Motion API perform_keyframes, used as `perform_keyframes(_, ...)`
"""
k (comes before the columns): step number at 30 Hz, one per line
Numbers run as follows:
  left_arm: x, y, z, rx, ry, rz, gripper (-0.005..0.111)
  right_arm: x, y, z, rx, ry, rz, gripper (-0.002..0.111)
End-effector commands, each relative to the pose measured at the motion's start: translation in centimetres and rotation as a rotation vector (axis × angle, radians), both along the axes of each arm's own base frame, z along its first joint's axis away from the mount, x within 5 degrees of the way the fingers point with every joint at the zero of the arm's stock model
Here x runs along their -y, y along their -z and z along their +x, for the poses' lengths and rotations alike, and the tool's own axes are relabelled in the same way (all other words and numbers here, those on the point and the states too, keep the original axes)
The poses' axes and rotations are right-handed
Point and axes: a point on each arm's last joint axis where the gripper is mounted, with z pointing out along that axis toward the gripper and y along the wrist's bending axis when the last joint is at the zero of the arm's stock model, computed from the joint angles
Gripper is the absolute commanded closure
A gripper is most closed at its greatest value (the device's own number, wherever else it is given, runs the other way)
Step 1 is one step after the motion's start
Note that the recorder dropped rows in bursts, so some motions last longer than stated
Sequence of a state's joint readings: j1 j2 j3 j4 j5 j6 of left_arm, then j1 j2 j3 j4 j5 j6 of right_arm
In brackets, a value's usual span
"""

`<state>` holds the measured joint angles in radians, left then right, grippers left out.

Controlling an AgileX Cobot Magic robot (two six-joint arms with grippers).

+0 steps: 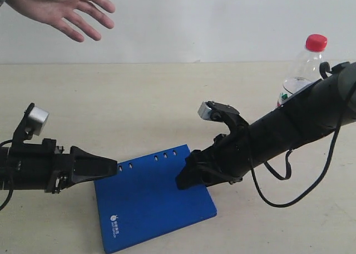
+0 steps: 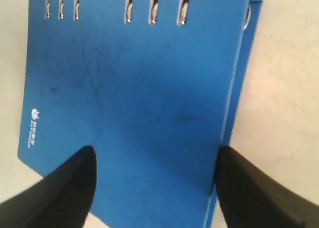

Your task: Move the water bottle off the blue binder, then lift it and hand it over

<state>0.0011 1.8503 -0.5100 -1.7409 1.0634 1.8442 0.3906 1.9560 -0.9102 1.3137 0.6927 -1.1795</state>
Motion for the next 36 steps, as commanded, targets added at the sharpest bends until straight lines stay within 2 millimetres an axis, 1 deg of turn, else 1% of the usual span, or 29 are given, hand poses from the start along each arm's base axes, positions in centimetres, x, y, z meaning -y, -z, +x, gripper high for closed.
perform_keyframes(1, 0.1, 0.0, 0.1, 0.016, 0.006, 0.005, 0.051, 0.2, 0.3, 0.4, 0.039, 0.000, -0.023, 0.046)
perform_keyframes(5, -0.1, 0.2, 0.1, 0.025, 0.006, 0.035, 0.051, 0.0, 0.2, 0.2, 0.034, -0.025, -0.004, 0.046)
perform_keyframes(6, -0.1, 0.4, 0.1, 0.020, 0.006, 0.037, 0.051, -0.1, 0.1, -0.1, 0.028, -0.058, 0.020, 0.046)
perform_keyframes(9, 0.0, 0.8, 0.1, 0.002, 0.007, 0.033, 0.051, -0.9, -0.9, -1.1, 0.022, -0.198, 0.162, 0.049)
perform_keyframes(11, 0.0, 1.1, 0.0, -0.013, 0.009, 0.027, 0.051, -1.4, -1.7, -1.7, -0.007, -0.258, 0.268, 0.057)
perform_keyframes(13, 0.0, 1.4, 0.0, -0.024, 0.011, 0.022, 0.051, -1.6, -2.2, -2.2, -0.032, -0.300, 0.334, 0.067)
perform_keyframes(16, 0.1, 1.4, 0.0, -0.027, 0.015, 0.007, 0.051, -1.7, -2.6, -2.6, -0.056, -0.329, 0.377, 0.080)
perform_keyframes(19, 0.2, 1.1, -0.1, -0.021, 0.024, -0.028, 0.051, -1.7, -2.6, -2.6, -0.056, -0.337, 0.385, 0.084)
perform_keyframes(23, 0.4, 0.8, -0.1, -0.014, 0.035, -0.065, 0.051, -1.7, -2.5, -2.1, -0.032, -0.279, 0.365, 0.082)
perform_keyframes(25, 0.5, 0.6, -0.2, -0.010, 0.041, -0.085, 0.051, -1.8, -2.4, -1.7, -0.020, -0.236, 0.363, 0.076)
perform_keyframes(28, 0.5, 0.5, -0.2, -0.006, 0.046, -0.104, 0.051, -2.0, -2.7, -1.3, -0.014, -0.177, 0.391, 0.061)
perform_keyframes(30, 0.5, 0.4, -0.2, -0.005, 0.047, -0.108, 0.051, -2.1, -2.9, -1.2, -0.012, -0.168, 0.413, 0.056)
perform_keyframes(33, 0.5, 0.4, -0.2, -0.002, 0.049, -0.107, 0.051, -2.1, -2.9, -1.3, -0.017, -0.172, 0.423, 0.056)
perform_keyframes(36, 0.4, 0.8, -0.1, 0.004, 0.043, -0.064, 0.051, -2.0, -2.6, -1.2, -0.059, -0.134, 0.382, 0.056)
